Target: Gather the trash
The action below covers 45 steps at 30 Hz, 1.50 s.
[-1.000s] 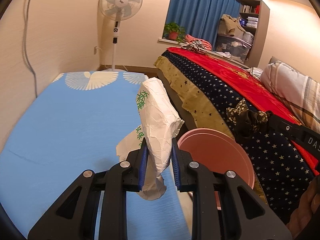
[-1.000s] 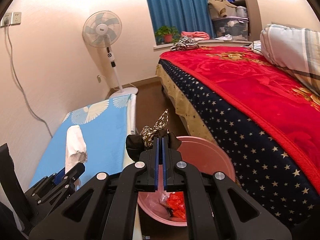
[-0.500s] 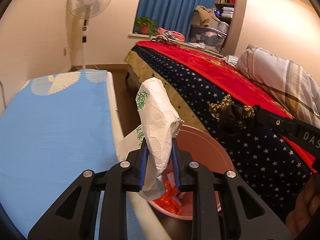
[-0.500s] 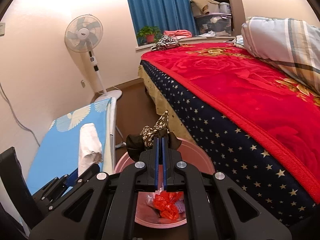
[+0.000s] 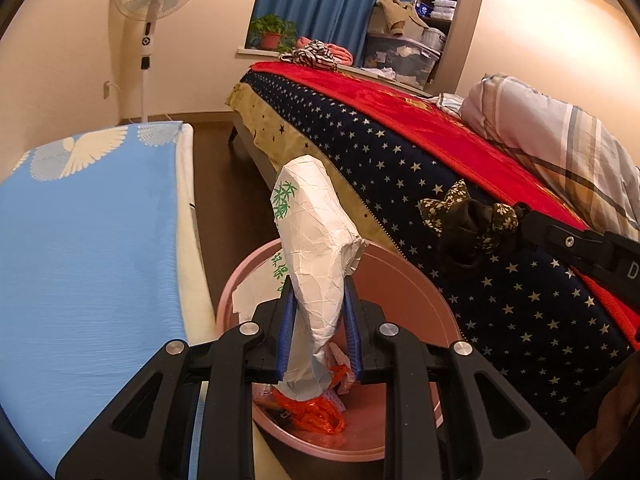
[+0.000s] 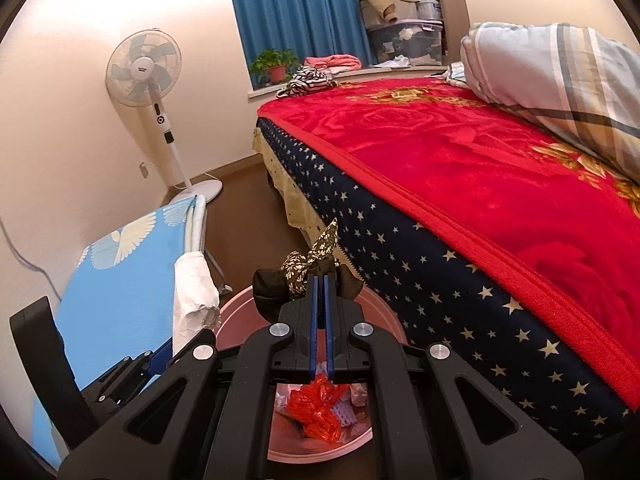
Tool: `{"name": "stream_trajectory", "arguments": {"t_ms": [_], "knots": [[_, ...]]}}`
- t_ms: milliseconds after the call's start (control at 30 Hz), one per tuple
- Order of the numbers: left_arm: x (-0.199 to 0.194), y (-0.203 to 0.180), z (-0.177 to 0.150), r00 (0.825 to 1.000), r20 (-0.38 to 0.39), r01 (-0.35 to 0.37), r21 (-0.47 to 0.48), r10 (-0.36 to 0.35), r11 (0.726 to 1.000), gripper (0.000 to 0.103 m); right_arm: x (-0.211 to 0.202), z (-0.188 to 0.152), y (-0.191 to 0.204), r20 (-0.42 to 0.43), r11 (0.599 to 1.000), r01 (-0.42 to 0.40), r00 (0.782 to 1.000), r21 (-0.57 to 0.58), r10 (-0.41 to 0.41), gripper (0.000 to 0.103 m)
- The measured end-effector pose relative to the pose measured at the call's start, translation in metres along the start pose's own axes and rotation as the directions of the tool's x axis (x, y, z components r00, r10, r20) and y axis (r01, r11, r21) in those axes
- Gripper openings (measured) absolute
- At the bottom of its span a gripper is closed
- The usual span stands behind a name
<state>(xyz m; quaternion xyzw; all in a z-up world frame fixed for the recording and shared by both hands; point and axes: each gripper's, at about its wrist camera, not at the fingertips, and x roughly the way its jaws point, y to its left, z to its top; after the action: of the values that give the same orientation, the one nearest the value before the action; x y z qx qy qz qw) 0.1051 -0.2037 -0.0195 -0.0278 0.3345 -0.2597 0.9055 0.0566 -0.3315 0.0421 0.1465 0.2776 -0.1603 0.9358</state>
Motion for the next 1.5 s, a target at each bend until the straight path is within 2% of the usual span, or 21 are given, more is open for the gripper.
{"name": "stream_trajectory", "arguments": {"t_ms": [67, 133, 200, 267, 300, 333, 400, 467, 500, 533, 633, 733, 1100, 1233, 1500], "knots": [[0.004, 0.0, -0.001, 1.0, -0.007, 0.006, -0.001, -0.006, 1.0, 0.024, 0.002, -0.001, -0.001, -0.002, 1.0, 0.009, 1.0, 0.004, -0.009, 0.003], [0.007, -0.001, -0.001, 1.0, -0.014, 0.015, 0.001, -0.015, 1.0, 0.032, 0.004, -0.001, -0.002, -0.008, 1.0, 0.015, 1.0, 0.01, -0.015, 0.008], [0.009, 0.0, -0.001, 1.0, -0.019, 0.006, 0.006, -0.006, 1.0, 0.047, 0.005, -0.001, -0.004, -0.012, 0.999, 0.034, 0.999, 0.02, -0.034, 0.01], [0.01, 0.003, -0.002, 1.0, -0.022, -0.002, -0.003, 0.002, 1.0, 0.056, 0.007, -0.002, -0.006, -0.015, 0.999, 0.04, 0.999, 0.031, -0.04, 0.026], [0.009, 0.005, -0.002, 1.0, -0.023, -0.007, -0.008, 0.007, 1.0, 0.06, 0.007, -0.002, -0.007, -0.013, 0.998, 0.044, 0.999, 0.036, -0.044, 0.041], [0.009, 0.007, -0.002, 1.0, -0.024, -0.015, -0.012, 0.014, 1.0, 0.062, 0.006, -0.002, -0.007, -0.008, 0.998, 0.049, 0.999, 0.04, -0.049, 0.05], [0.006, 0.012, -0.002, 0.999, -0.025, -0.031, -0.012, 0.031, 0.999, 0.066, 0.005, -0.001, -0.006, -0.001, 0.998, 0.05, 0.999, 0.041, -0.05, 0.057], [0.0, 0.016, -0.002, 0.999, -0.017, -0.052, -0.013, 0.051, 0.999, 0.076, 0.004, -0.002, -0.004, 0.003, 0.998, 0.047, 0.999, 0.039, -0.047, 0.07], [-0.004, 0.018, -0.002, 0.998, -0.011, -0.063, -0.014, 0.063, 0.998, 0.08, 0.003, -0.003, -0.002, 0.007, 0.998, 0.048, 0.999, 0.035, -0.049, 0.08], [-0.008, 0.021, -0.002, 0.997, -0.004, -0.075, -0.018, 0.075, 0.997, 0.081, 0.001, -0.003, 0.0, 0.012, 0.998, 0.047, 0.999, 0.029, -0.047, 0.086], [-0.021, 0.029, -0.001, 0.994, 0.019, -0.109, -0.027, 0.109, 0.994, 0.086, -0.006, -0.005, 0.009, 0.028, 1.0, 0.026, 0.999, 0.005, -0.026, 0.094], [-0.036, 0.038, 0.0, 0.987, 0.043, -0.153, -0.031, 0.154, 0.988, 0.09, -0.016, -0.008, 0.018, 0.049, 1.0, 0.006, 0.999, -0.025, -0.005, 0.098], [-0.1, 0.065, -0.012, 0.953, 0.132, -0.266, -0.081, 0.274, 0.961, 0.095, -0.052, -0.03, 0.051, 0.074, 0.986, -0.075, 0.993, -0.152, 0.087, 0.098], [-0.124, 0.085, -0.022, 0.923, 0.143, -0.342, -0.125, 0.358, 0.931, 0.095, -0.057, -0.043, 0.064, 0.066, 0.981, -0.091, 0.992, -0.173, 0.104, 0.098], [-0.16, 0.109, -0.038, 0.883, 0.147, -0.419, -0.182, 0.446, 0.89, 0.095, -0.052, -0.069, 0.094, 0.025, 0.968, -0.125, 0.991, -0.218, 0.134, 0.098]]}}
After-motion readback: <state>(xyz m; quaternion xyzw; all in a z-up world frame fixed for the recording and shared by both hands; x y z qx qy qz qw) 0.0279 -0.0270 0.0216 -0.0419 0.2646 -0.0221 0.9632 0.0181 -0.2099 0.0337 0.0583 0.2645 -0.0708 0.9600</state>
